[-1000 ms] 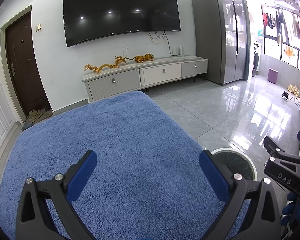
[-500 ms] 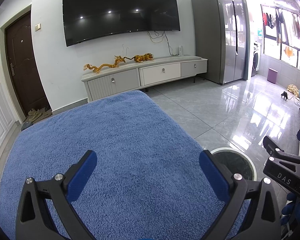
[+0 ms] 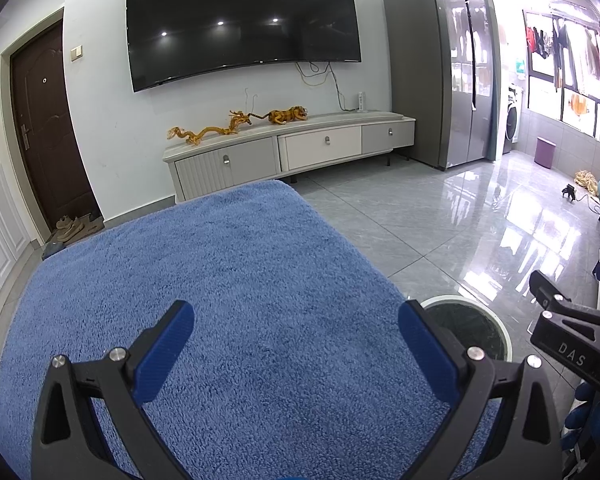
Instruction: Collect trash
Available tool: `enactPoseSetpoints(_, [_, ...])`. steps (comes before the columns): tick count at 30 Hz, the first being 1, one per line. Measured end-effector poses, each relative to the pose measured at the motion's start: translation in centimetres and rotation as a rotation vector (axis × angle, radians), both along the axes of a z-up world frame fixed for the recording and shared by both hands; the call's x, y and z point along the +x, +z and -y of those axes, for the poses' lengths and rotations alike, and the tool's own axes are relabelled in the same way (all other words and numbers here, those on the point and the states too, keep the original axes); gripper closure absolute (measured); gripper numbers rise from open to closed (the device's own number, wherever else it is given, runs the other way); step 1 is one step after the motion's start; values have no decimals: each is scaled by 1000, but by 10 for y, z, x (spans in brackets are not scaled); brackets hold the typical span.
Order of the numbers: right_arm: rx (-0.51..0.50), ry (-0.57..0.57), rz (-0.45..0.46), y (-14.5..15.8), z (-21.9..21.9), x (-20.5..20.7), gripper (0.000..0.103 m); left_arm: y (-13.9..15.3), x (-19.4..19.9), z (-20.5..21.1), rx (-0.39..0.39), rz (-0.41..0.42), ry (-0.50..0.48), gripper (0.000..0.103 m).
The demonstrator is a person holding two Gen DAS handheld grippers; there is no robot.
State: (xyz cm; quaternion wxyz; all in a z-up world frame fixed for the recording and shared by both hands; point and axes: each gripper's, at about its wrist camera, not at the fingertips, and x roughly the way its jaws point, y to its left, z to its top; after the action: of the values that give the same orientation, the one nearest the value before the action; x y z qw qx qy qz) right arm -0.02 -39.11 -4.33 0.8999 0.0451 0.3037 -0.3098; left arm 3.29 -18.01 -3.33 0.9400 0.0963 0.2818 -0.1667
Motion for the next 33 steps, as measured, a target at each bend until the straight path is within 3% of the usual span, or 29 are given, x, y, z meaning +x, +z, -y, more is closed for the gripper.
enactPoseSetpoints(33, [-7, -6, 8, 5, 2, -4, 0, 2, 0, -2, 0, -3, -9, 0])
